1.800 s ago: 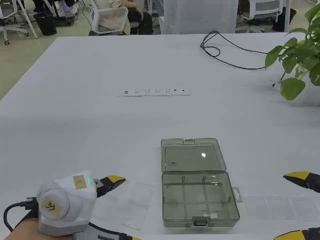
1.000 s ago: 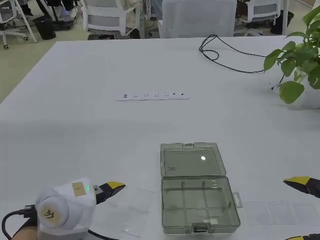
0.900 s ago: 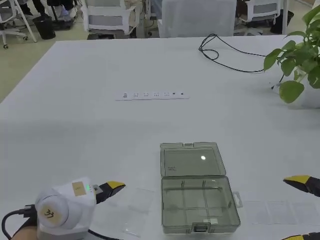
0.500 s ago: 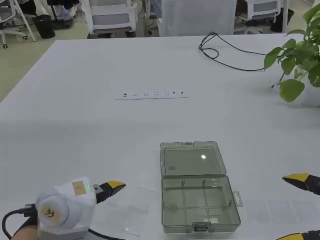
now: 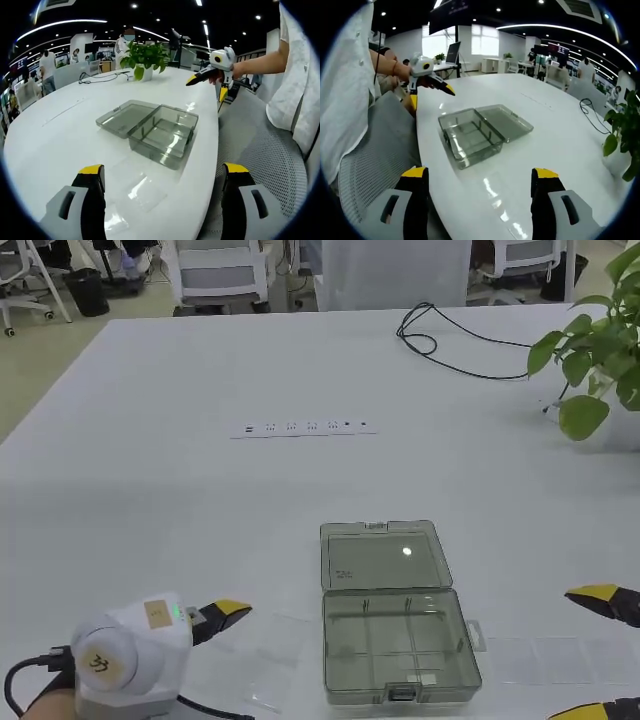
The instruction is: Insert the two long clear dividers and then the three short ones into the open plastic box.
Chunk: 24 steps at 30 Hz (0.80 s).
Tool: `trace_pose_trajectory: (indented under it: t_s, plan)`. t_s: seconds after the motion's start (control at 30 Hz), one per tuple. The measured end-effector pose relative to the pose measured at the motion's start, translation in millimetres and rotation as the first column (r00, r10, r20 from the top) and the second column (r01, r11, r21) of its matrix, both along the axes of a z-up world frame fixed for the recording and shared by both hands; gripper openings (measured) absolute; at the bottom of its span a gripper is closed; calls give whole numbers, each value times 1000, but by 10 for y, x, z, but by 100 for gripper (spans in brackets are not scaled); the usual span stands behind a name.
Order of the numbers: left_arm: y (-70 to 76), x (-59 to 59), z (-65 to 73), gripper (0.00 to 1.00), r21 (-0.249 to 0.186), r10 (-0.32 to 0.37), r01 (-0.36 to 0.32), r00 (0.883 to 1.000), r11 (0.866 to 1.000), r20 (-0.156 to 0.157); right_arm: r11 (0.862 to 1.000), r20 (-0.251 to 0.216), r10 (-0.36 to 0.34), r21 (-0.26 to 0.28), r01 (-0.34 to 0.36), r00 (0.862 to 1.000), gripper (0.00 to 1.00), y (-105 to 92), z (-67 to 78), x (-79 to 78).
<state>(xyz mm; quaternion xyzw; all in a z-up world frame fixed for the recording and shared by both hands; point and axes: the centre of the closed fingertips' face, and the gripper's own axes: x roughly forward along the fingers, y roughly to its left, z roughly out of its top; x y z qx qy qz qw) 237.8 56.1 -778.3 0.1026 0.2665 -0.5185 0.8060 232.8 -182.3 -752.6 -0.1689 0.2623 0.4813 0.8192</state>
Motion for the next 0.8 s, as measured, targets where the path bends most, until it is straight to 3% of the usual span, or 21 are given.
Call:
trace_pose_trajectory:
  t_s: [0.5, 0.8]
  plan:
    - [51, 49, 21, 99, 4, 17, -17, 1000, 1000, 1, 1000, 3, -4, 8, 4, 1000, 85, 11, 10, 6]
    - [174, 135, 10, 96, 24, 58, -58, 998, 998, -5, 1000, 7, -4, 10, 4, 1000, 85, 12, 16, 13]
